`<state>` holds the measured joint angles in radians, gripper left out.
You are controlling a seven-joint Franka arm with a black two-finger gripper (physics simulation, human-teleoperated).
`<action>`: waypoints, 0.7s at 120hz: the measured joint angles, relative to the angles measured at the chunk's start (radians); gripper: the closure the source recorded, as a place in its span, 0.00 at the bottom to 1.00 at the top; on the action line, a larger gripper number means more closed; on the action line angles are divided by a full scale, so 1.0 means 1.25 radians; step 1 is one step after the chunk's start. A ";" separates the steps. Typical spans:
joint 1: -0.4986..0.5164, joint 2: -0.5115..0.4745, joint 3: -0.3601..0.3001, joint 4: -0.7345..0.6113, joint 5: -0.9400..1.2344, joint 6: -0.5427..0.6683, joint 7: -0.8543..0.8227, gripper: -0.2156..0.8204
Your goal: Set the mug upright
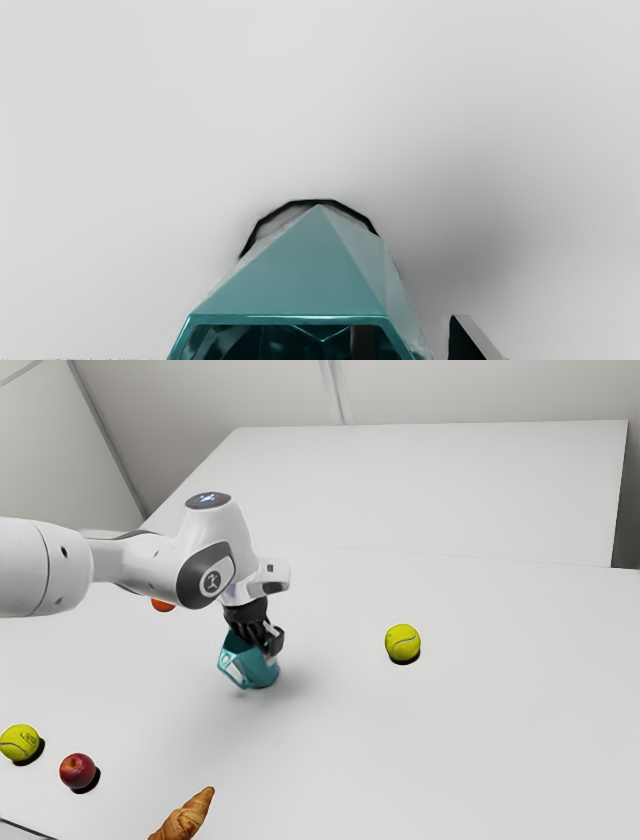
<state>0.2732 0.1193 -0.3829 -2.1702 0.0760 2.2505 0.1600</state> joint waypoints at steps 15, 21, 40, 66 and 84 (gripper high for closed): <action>0.000 -0.017 -0.003 0.001 -0.003 -0.001 -0.019 0.49; 0.002 -0.035 -0.008 0.004 -0.003 -0.004 -0.025 0.43; 0.003 -0.094 -0.022 0.059 -0.005 -0.071 -0.043 0.32; -0.015 -0.097 -0.029 0.239 -0.018 -0.221 -0.072 0.25; -0.149 -0.081 0.086 0.400 -0.020 -0.347 -0.092 0.23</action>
<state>0.0875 0.0176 -0.2756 -1.6701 0.0514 1.8164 0.0448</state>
